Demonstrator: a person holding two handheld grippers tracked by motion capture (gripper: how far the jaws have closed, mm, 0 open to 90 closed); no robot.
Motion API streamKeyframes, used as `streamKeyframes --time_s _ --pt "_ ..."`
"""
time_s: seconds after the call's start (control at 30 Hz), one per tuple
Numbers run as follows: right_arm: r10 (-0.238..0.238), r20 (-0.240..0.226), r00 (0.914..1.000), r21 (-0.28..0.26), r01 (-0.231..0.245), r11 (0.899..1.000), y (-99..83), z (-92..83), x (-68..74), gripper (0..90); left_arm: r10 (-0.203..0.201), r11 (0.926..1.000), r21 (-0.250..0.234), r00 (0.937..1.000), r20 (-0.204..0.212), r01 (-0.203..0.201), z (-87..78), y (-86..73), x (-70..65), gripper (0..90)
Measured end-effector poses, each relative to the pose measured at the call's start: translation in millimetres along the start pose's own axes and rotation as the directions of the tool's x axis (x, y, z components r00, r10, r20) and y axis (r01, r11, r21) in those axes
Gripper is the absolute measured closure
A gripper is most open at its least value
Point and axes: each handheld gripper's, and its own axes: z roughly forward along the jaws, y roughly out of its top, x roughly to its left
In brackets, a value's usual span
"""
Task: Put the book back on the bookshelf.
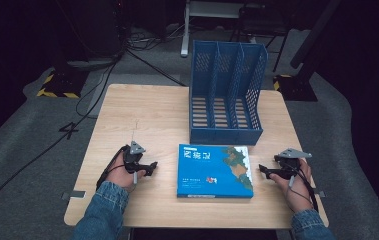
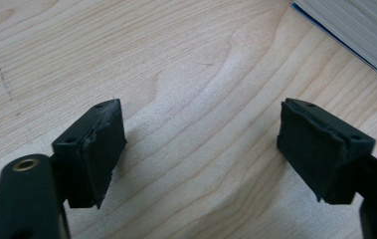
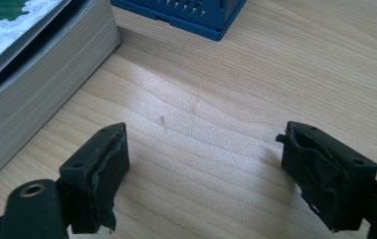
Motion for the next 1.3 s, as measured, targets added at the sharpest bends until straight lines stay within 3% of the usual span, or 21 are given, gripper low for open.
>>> streamKeyframes --time_s 0.03,0.07,0.17,0.27,0.5,0.63,0.83,1.0,1.1,1.2,1.3 --pt "0.0 0.0 1.0 0.0 0.0 1.0 0.0 0.0 0.0 19.1 0.0 1.0 0.0 1.0 0.0 0.0 0.0 0.0 0.0 22.7" --pt "0.006 0.008 1.0 -0.002 -0.006 1.0 0.0 -0.1 0.4 20.5 -0.028 0.9994 0.02 0.9996 0.006 0.028 -2.6 2.8 0.5 25.0" --pt "0.011 0.009 0.9999 -0.006 -0.011 1.0 -0.2 -0.7 0.8 24.2 -0.033 0.9991 0.026 0.9994 0.004 0.033 -6.1 7.2 0.0 30.0" --pt "0.007 0.002 1.0 0.006 -0.007 1.0 0.8 -4.2 2.2 30.5 -0.022 0.9996 -0.015 0.9996 0.016 0.022 -10.7 17.6 -3.9 31.2" --pt "0.003 0.005 1.0 0.007 -0.003 1.0 0.5 -15.3 9.2 31.7 -0.034 0.9961 -0.078 0.995 0.094 0.041 -16.7 38.9 -18.6 33.1" --pt "-0.014 -0.001 0.9999 0.008 0.014 1.0 -0.2 -20.0 14.1 30.9 -0.024 0.9973 -0.065 0.9899 0.14 0.034 -13.6 47.6 -28.3 33.6" --pt "-0.043 -0.012 0.999 -0.008 0.043 0.999 -1.7 -28.5 21.3 30.2 -0.026 0.9972 -0.063 0.9772 0.211 0.04 -4.9 59.9 -43.8 34.3" --pt "-0.047 -0.025 0.9986 -0.01 0.047 0.999 -4.0 -36.4 26.5 30.7 -0.022 0.9982 -0.048 0.9716 0.235 0.035 4.9 65.0 -50.9 34.3" --pt "-0.054 -0.031 0.9981 -0.007 0.054 0.999 -5.8 -39.7 29.3 30.8 -0.04 0.9989 -0.013 0.9656 0.257 0.044 14.0 65.3 -53.6 33.5" --pt "-0.056 -0.031 0.998 -0.006 0.055 0.998 -7.6 -41.7 31.5 30.8 -0.036 0.9993 0.011 0.9666 0.254 0.034 21.6 65.1 -53.4 31.8" --pt "-0.05 -0.031 0.9982 -0.009 0.05 0.999 -8.7 -42.7 32.8 30.8 -0.057 0.9983 0.024 0.9559 0.288 0.053 27.5 64.3 -54.2 29.7"
